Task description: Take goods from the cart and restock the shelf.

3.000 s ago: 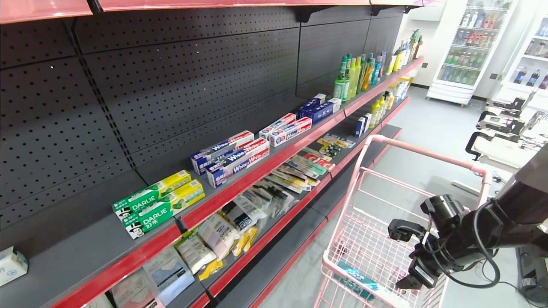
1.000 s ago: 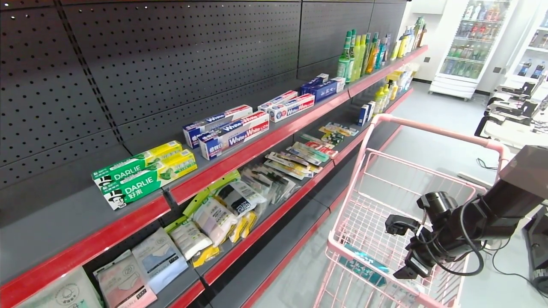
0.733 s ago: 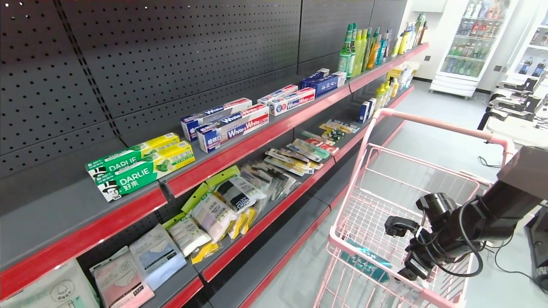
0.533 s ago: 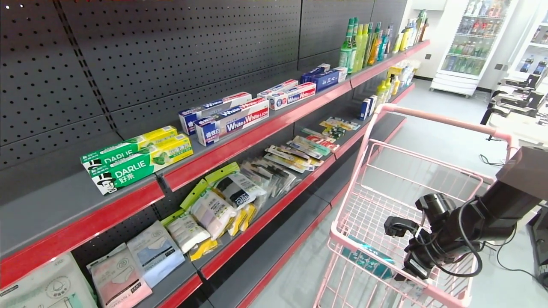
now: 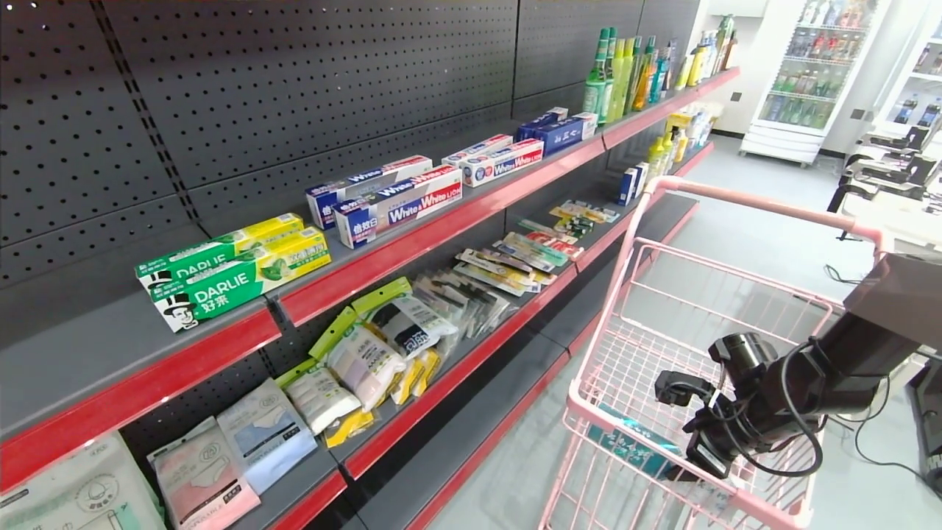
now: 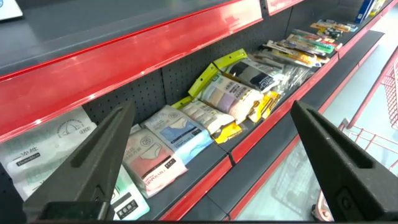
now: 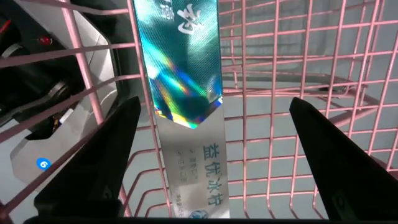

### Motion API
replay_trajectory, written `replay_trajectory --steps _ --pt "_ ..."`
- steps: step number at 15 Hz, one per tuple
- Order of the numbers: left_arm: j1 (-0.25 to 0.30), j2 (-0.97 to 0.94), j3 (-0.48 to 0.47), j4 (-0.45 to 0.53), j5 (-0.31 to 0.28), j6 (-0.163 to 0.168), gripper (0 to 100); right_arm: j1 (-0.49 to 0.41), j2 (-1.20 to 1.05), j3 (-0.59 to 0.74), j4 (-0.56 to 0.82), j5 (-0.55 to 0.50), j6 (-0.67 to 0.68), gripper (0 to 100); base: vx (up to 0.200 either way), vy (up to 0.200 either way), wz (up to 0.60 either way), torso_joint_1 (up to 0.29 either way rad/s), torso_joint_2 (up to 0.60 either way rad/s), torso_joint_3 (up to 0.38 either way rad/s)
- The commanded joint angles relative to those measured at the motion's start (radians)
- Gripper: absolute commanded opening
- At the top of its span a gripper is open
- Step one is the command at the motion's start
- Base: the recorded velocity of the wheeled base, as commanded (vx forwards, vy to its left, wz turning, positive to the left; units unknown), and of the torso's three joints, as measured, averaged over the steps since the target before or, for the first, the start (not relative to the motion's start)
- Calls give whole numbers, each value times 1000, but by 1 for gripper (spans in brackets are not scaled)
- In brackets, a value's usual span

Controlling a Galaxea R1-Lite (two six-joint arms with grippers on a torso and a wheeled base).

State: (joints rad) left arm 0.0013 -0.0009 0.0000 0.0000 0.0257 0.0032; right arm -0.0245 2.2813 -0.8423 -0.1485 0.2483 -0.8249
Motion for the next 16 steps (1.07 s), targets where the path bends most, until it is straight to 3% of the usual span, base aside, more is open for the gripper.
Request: replay_trajectory --steps 1,9,16 --pt "0 1 0 0 0 0 100 9 24 0 3 2 1 100 0 0 0 0 0 0" --pt "0 1 0 0 0 0 100 9 49 -12 0 2 -2 100 0 0 0 0 0 0" --pt "0 1 0 0 0 0 100 14 63 37 -105 -1 -2 100 0 0 0 0 0 0"
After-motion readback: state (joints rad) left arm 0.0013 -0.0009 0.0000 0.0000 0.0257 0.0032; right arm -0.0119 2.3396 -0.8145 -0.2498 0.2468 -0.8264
